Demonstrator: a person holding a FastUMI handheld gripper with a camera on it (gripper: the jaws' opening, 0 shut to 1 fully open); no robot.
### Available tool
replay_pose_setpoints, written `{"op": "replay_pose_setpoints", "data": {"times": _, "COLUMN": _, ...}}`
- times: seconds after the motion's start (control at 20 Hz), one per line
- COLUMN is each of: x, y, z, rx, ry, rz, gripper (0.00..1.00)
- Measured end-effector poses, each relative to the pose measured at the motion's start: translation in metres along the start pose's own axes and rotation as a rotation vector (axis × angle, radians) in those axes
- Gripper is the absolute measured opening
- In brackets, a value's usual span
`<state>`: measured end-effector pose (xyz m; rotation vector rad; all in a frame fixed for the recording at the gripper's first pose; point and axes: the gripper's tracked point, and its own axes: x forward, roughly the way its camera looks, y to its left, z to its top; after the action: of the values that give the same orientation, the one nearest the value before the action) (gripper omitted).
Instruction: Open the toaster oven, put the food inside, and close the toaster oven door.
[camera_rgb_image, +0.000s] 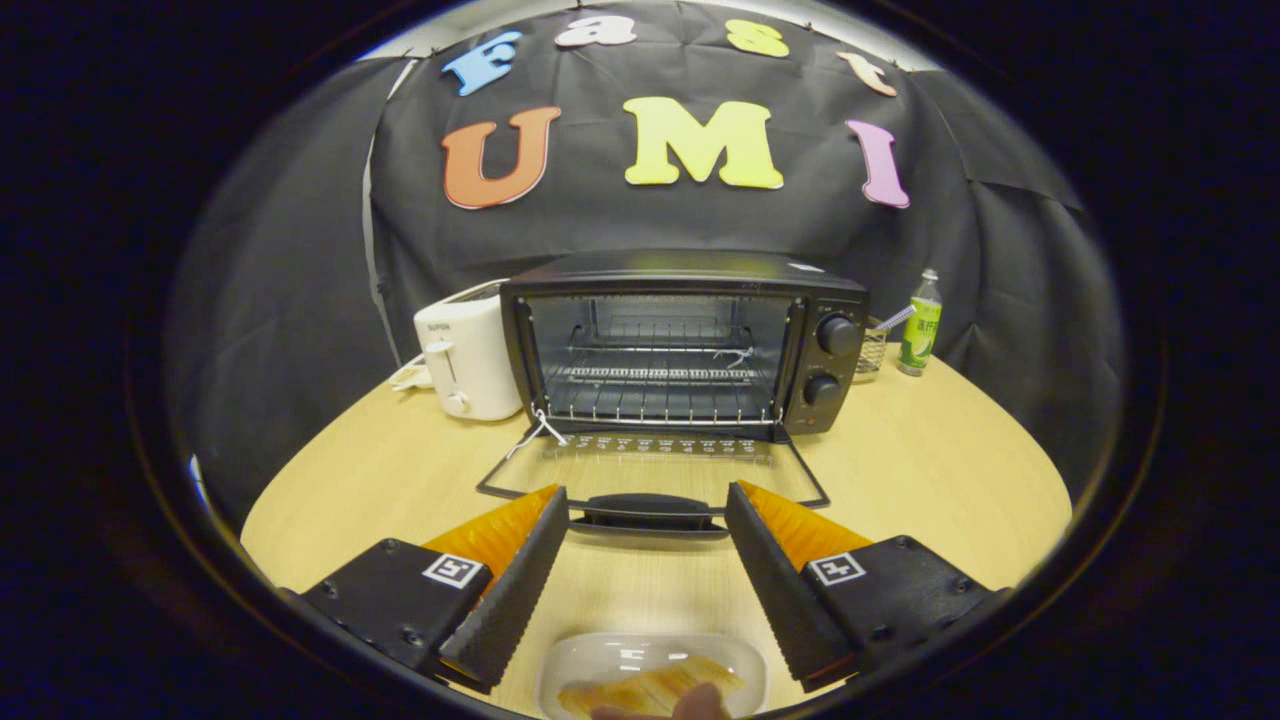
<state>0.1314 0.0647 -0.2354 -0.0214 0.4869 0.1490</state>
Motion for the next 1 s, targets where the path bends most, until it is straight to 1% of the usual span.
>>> {"op": "replay_pose_setpoints", "data": {"times": 0.25, "x": -0.053, "y": -0.008, "z": 0.008, "rx": -0.008, "ry": -0.094, "rz": -0.041, "gripper": 1.00}}
{"op": "replay_pose_setpoints", "data": {"times": 0.45, "x": -0.082, "y": -0.015, "z": -0.001, "rx": -0.003, "ry": -0.104, "rz": -0.061, "gripper": 1.00}}
{"op": "replay_pose_setpoints", "data": {"times": 0.55, "x": -0.091, "y": -0.018, "z": -0.016, "rx": 0.015, "ry": -0.082, "rz": -0.076, "gripper": 1.00}}
{"op": "replay_pose_setpoints", "data": {"times": 0.7, "x": -0.093, "y": -0.018, "z": -0.052, "rx": 0.059, "ry": -0.010, "rz": -0.101, "gripper": 1.00}}
{"op": "replay_pose_setpoints", "data": {"times": 0.9, "x": -0.083, "y": -0.017, "z": -0.095, "rx": 0.147, "ry": 0.066, "rz": -0.140, "gripper": 1.00}}
{"op": "replay_pose_setpoints", "data": {"times": 1.0, "x": -0.076, "y": -0.012, "z": -0.115, "rx": 0.177, "ry": 0.122, "rz": -0.145, "gripper": 1.00}}
